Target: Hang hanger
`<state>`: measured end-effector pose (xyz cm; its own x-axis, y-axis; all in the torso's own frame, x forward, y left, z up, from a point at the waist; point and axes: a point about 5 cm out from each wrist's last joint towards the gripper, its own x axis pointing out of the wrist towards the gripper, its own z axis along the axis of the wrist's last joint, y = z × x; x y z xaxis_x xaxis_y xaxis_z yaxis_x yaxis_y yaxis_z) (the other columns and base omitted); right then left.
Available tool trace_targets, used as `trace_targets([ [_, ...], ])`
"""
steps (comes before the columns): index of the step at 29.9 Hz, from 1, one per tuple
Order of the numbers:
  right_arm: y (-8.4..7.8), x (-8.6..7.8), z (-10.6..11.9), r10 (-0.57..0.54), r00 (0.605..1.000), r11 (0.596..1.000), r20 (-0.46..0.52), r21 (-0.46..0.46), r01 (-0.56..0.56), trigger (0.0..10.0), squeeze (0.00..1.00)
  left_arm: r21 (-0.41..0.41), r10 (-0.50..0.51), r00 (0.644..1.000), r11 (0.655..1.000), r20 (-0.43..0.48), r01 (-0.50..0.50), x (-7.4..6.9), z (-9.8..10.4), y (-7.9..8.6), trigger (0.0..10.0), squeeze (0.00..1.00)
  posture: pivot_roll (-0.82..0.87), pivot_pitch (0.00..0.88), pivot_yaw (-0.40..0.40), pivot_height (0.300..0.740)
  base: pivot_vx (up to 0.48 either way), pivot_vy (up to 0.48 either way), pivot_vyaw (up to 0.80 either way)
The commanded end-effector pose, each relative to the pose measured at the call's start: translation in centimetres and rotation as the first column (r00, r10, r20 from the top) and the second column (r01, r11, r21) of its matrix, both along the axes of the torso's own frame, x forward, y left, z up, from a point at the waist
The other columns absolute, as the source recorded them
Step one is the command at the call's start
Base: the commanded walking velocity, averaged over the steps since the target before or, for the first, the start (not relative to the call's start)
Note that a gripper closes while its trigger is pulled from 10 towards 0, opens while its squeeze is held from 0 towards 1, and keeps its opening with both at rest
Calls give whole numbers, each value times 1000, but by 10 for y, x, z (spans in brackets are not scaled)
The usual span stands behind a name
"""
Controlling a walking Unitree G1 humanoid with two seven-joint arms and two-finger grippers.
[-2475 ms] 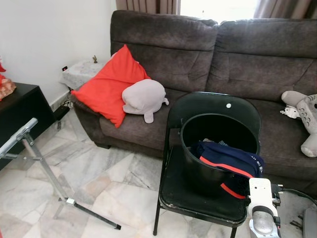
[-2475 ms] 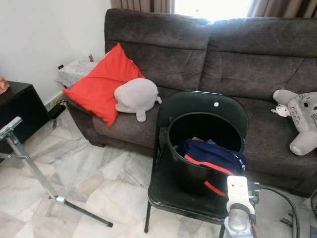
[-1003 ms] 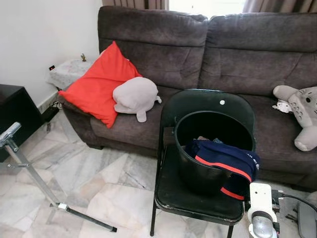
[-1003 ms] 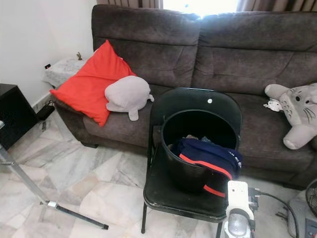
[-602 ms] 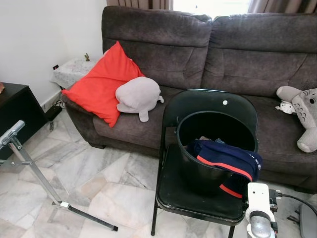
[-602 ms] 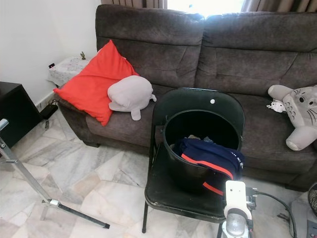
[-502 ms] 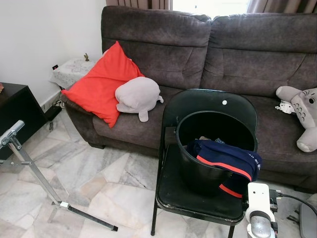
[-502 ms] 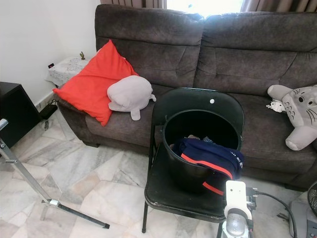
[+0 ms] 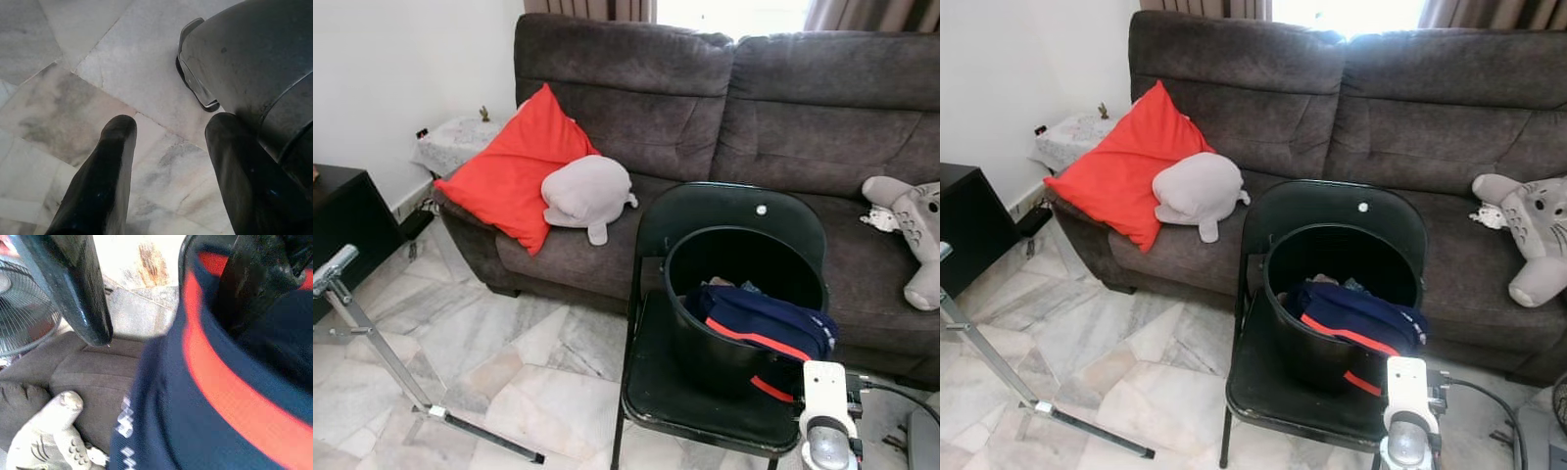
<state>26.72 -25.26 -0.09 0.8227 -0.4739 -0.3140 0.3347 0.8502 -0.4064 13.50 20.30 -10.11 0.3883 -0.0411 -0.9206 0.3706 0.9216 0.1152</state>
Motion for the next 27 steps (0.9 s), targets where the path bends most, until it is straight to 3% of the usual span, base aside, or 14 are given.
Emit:
trace_targets([
  [1,1,3,2,3,1000,1000,15,3,-3,10000,0,6,-6,1000,1000,-15,7,-4,-1,2,10000,0,49,27,51,687,296,0,0],
  [5,1,3,2,2,1000,1000,15,3,-2,10000,0,5,-6,1000,1000,-15,6,-4,-1,2,10000,0,50,26,51,687,291,0,0],
  [14,2,1,0,-11,1000,1000,9,-4,11,10000,0,-4,-6,1000,1000,-21,6,-4,-1,1,10000,0,51,25,48,687,0,0,0],
  [27,-16,-1,6,-86,996,994,8,-64,86,10000,0,-4,-7,1000,1000,-24,7,-4,-1,1,10000,0,53,30,49,687,0,0,0],
])
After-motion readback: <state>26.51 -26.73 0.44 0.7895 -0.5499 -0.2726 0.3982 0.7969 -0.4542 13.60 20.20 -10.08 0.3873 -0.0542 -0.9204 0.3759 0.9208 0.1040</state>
